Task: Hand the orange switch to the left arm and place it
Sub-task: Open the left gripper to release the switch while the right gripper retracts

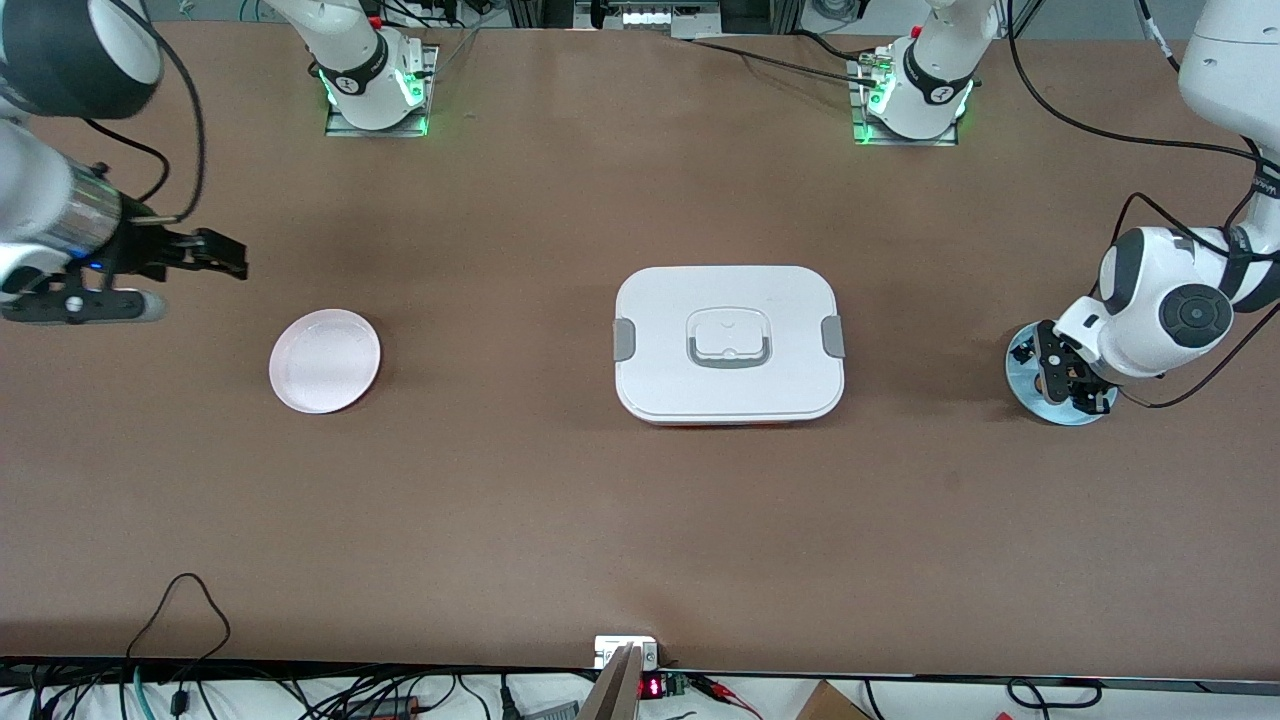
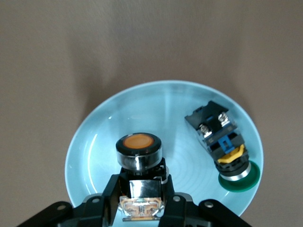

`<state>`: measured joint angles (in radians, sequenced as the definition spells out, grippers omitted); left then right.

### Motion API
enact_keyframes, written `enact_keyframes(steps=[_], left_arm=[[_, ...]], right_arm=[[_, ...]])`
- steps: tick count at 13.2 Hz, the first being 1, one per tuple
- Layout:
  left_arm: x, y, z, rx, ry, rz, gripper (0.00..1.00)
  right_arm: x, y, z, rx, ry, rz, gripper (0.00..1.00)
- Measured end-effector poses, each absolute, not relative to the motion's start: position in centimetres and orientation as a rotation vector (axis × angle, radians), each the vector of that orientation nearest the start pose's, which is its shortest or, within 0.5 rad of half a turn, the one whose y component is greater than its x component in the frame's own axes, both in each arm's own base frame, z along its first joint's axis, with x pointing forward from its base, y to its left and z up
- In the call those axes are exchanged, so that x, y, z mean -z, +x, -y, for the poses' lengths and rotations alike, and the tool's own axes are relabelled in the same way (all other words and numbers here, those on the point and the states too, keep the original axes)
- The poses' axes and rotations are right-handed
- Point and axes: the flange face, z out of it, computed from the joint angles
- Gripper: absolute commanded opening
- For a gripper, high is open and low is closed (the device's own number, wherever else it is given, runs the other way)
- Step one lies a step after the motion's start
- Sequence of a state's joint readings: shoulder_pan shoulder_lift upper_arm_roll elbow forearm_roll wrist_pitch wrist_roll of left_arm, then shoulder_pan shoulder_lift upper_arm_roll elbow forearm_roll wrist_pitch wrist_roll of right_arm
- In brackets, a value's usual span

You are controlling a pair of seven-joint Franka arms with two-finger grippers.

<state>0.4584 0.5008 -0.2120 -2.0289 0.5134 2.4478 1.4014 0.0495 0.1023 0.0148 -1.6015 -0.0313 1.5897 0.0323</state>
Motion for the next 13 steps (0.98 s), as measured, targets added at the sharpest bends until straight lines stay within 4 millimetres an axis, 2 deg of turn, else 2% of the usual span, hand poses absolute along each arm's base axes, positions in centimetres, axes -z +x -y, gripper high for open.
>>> enact_keyframes(steps=[2,3,4,5,6,10,11,13], left_arm=[[-19.7,57.5,-15.1,-0.284,-2.166,-2.097,0.24],[-19.8,57.5,-15.1,-0.283,-2.165,-2.096,0.31],[-19.8,57.5,-15.1,-0.283,-2.164,-2.096,0.44],[-19.7,57.5,-15.2,-0.285,-2.168,-2.095,0.91],[-19.5,57.4,-15.5,-0.287,-2.175,-2.091,1.00],[-19.6,57.2,-16.1,-0.311,-2.193,-2.088,1.00],[-20.1,57.5,-15.6,-0.323,-2.188,-2.096,1.00],[-22.3,58.3,-14.6,-0.369,-2.181,-2.099,1.00]], right_arm=[[-56.5,58.2,-4.6,-0.130,-3.179,0.074,1.00],[-56.6,58.2,-5.0,-0.124,-3.181,0.070,1.00],[-56.6,58.2,-4.9,-0.125,-3.182,0.044,1.00],[-56.6,58.1,-4.6,-0.134,-3.183,0.018,1.00],[-56.5,58.1,-4.2,-0.146,-3.184,0.003,1.00],[-56.1,58.2,-2.8,-0.168,-3.181,0.035,1.00],[-56.0,58.2,-2.8,-0.168,-3.181,0.042,1.00],[-55.6,58.3,-3.0,-0.146,-3.181,0.047,1.00]])
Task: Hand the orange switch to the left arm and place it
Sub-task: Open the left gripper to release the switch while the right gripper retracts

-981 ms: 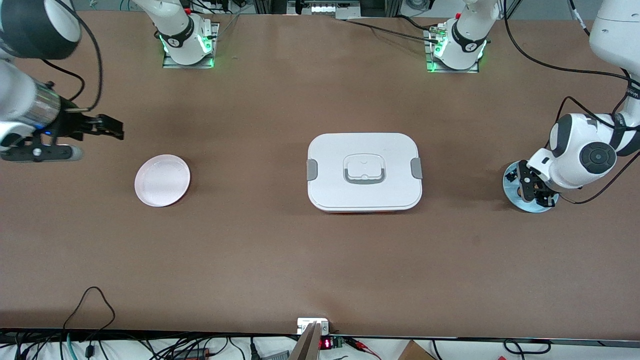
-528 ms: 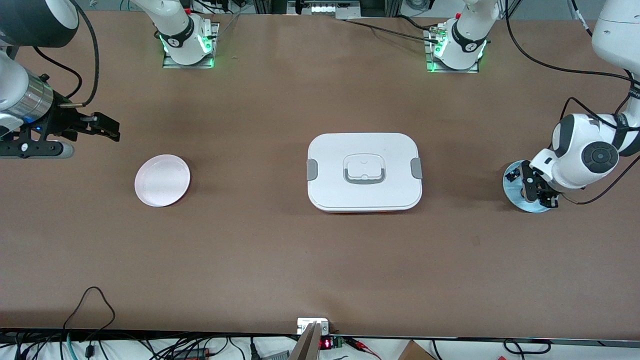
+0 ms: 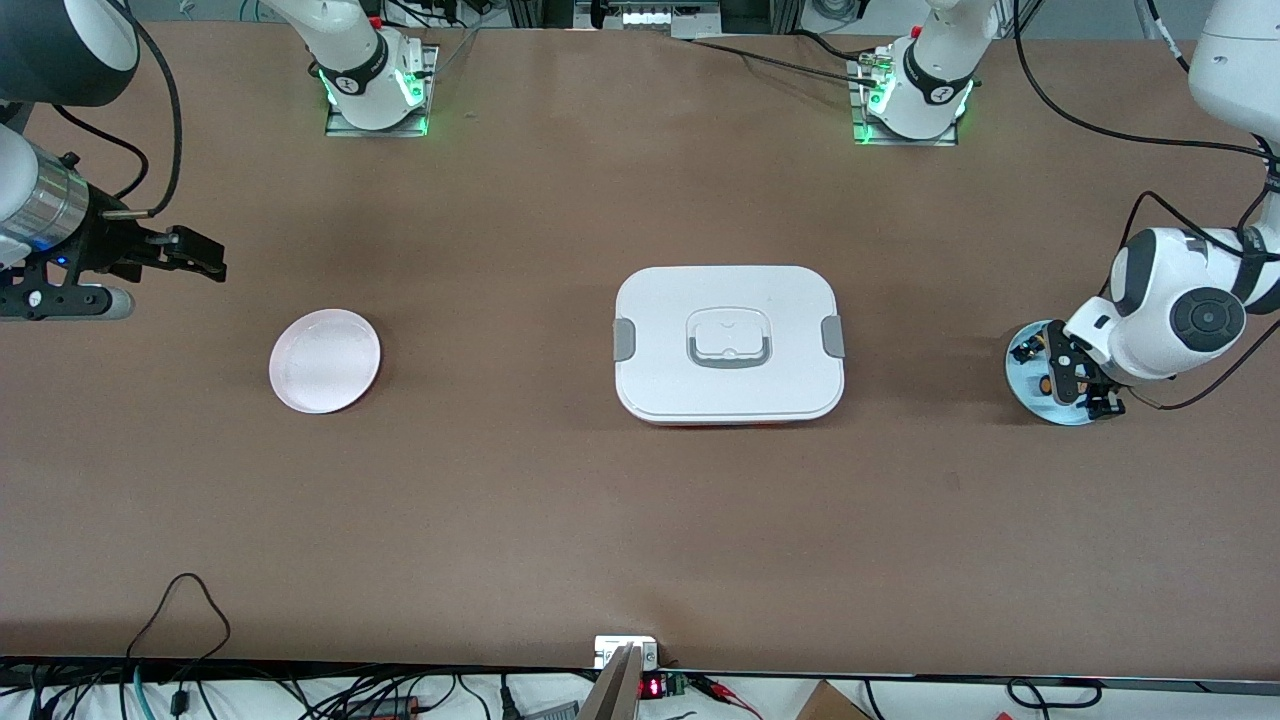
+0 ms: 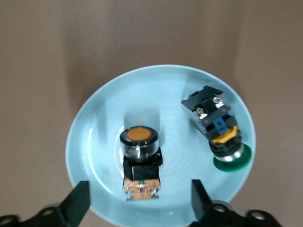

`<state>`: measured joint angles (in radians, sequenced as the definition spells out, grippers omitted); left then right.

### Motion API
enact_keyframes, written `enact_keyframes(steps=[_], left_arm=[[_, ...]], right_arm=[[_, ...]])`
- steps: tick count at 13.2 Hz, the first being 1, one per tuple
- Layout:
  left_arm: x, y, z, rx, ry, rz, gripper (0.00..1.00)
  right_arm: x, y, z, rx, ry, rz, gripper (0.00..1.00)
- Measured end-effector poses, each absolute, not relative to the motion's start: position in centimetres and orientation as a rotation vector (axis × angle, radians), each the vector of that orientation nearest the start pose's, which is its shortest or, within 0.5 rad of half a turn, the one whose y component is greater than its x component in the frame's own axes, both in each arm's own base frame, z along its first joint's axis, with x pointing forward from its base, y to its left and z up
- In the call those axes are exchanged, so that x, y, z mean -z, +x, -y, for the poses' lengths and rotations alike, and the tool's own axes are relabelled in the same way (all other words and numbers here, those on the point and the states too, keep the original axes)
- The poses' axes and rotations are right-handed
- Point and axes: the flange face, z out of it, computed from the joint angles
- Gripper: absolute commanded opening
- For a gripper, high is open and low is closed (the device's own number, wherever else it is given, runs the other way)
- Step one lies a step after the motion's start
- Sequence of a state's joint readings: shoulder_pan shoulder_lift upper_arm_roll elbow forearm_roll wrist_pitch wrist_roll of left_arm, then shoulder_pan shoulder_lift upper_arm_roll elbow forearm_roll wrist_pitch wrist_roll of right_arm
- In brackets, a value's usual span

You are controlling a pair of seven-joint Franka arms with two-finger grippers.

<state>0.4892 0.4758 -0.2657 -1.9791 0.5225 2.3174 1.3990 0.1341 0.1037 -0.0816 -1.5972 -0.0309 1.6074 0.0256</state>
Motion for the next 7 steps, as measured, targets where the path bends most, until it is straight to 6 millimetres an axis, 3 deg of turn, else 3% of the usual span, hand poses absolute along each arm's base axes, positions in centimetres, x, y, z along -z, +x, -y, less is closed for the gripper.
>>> enact_keyframes(steps=[3,7], left_arm=[[-28.3,59.6,-11.8,-0.476,-2.227,-2.067,1.00],[-36.1,60.3,-7.4,-0.621,-2.420,-1.922,1.00]], right_arm=[[-54.8,57.9,-3.9,-0.104,-3.179,0.061,1.00],[-56.9,57.7,-3.9,-0.026,-3.181,0.134,1.00]])
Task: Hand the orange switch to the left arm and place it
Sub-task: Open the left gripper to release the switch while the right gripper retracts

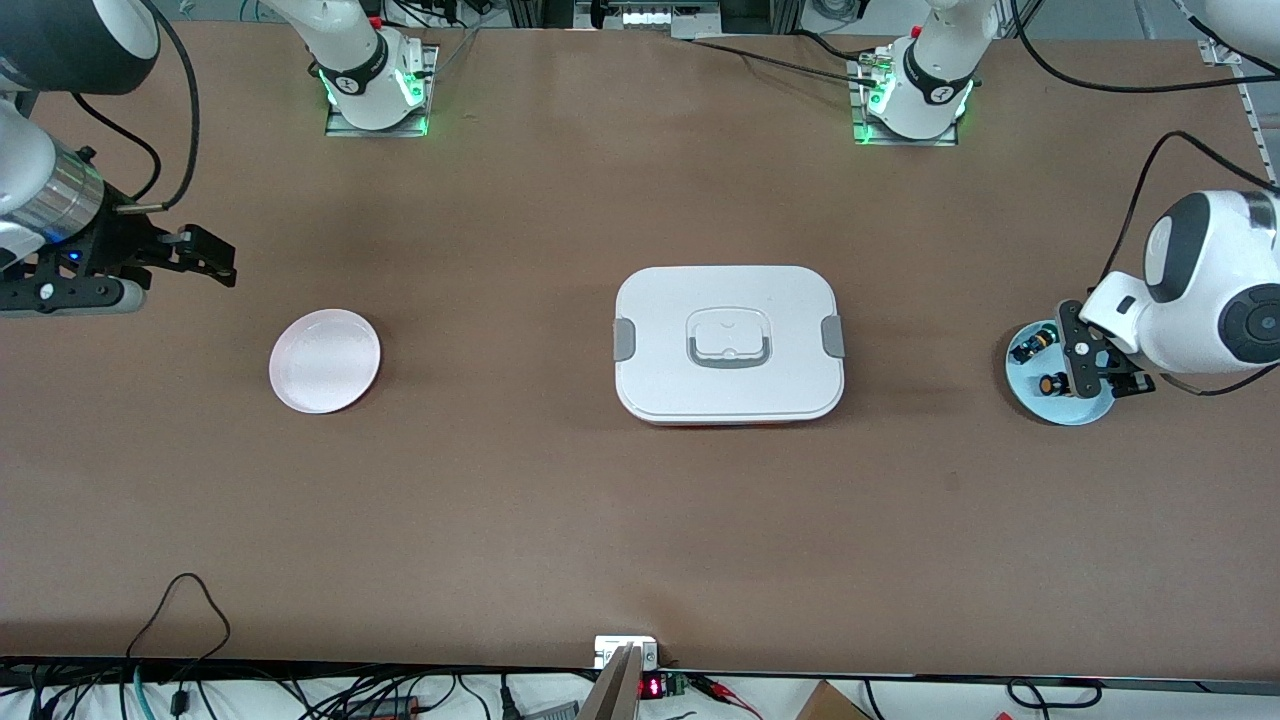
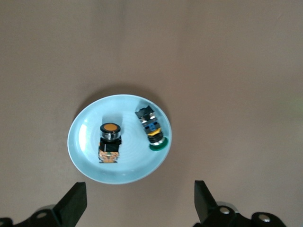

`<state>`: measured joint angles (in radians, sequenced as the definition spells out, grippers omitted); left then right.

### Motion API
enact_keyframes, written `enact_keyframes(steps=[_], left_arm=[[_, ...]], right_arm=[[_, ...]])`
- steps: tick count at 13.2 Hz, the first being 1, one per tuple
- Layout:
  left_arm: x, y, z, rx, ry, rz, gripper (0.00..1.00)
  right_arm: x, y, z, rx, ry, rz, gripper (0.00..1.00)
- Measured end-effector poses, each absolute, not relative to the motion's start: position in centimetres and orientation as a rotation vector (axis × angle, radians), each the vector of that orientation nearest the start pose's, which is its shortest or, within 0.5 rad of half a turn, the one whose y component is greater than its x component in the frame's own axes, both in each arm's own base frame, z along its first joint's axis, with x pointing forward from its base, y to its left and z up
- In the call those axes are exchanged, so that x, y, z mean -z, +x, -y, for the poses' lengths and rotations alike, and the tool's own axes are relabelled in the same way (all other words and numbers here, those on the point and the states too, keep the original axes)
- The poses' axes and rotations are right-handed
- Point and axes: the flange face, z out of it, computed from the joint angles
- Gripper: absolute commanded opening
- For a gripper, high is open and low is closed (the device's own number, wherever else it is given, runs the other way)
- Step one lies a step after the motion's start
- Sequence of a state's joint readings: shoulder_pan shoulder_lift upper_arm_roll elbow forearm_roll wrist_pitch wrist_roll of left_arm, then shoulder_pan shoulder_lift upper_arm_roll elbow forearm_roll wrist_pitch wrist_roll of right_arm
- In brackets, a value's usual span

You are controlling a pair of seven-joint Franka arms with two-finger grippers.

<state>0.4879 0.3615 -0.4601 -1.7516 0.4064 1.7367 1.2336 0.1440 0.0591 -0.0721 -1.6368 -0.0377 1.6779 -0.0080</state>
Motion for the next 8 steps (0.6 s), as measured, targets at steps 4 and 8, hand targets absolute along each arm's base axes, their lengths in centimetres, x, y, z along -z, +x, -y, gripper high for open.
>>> enact_keyframes(steps=[4,8], left_arm=[[-42.7,60.5,-1.3,-0.705,-2.613,-1.556,1.00],[-49.2,60.1,3.4,-0.640,-2.905,-0.952,1.00]], right_arm=[[-57.8,57.4,-3.7,-0.028,-3.188,0.186,1.00],[-57.6,57.2,-3.6,-0.061,-3.189,0.185,1.00]])
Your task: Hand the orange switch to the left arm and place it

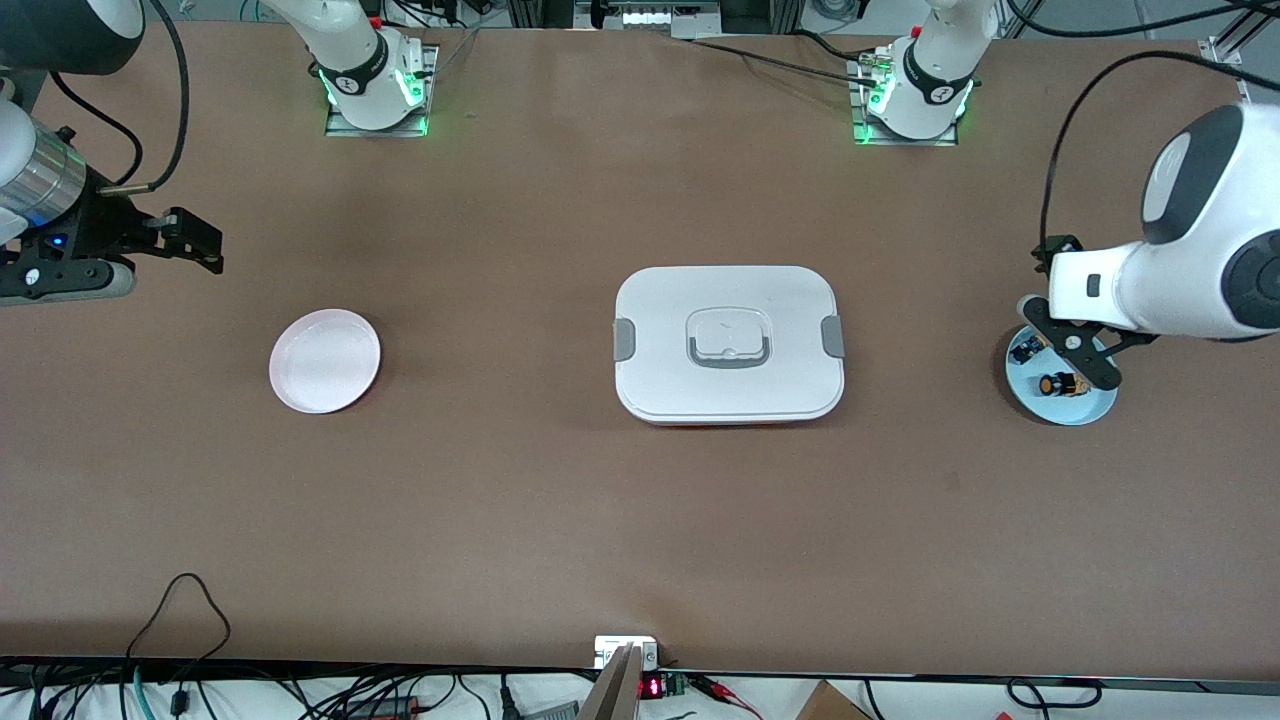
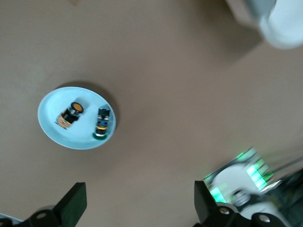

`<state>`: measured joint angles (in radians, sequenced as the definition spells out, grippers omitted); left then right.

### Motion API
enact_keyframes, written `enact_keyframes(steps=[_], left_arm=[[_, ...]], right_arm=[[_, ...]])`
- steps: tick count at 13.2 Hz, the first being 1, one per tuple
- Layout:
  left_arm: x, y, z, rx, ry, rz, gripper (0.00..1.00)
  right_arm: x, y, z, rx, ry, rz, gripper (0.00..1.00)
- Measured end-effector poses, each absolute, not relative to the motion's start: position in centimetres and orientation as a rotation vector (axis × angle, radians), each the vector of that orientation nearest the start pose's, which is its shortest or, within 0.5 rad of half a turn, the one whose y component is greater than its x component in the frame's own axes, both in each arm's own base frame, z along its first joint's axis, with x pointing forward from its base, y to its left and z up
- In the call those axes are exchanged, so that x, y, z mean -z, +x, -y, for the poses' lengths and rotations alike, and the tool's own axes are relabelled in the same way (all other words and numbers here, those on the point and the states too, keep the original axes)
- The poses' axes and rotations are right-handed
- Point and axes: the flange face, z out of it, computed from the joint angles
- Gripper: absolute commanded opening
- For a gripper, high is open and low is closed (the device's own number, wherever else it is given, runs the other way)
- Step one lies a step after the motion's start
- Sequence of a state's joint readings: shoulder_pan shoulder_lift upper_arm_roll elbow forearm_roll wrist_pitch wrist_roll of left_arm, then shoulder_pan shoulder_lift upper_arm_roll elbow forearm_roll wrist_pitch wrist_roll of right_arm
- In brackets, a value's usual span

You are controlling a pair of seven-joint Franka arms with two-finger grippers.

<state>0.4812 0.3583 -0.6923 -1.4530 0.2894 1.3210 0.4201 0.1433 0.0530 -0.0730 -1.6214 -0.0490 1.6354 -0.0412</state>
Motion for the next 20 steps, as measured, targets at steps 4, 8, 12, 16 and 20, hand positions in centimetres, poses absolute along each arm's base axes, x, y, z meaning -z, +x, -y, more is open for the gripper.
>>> enact_keyframes(steps=[4,8,12,16,20], left_arm=[[-52.0,61.1,4.6,-0.476,-3.006,-0.731,1.00],[-55.3,60.7,3.7,-0.235,-3.102,-0.324,1.00],[-55.7,57.9,5.2,-0.024,-3.070,0.001,1.00],[-56.2,55.6,5.3,0.027,-3.098,0.045,1.00],[-57.0,54.5,5.7,-0.006,-3.112,0.041,1.00]], right_arm=[[-57.7,57.2,-3.6,-0.060,-3.189,0.184,1.00],[-57.7,57.2,-3.7,-0.060,-3.189,0.186,1.00],[-57.6,57.2,-4.1,-0.060,-3.191,0.195,1.00],[-57.6,57.3,-2.9,-0.061,-3.182,0.154,1.00],[-57.7,57.3,-2.8,-0.060,-3.178,0.152,1.00]])
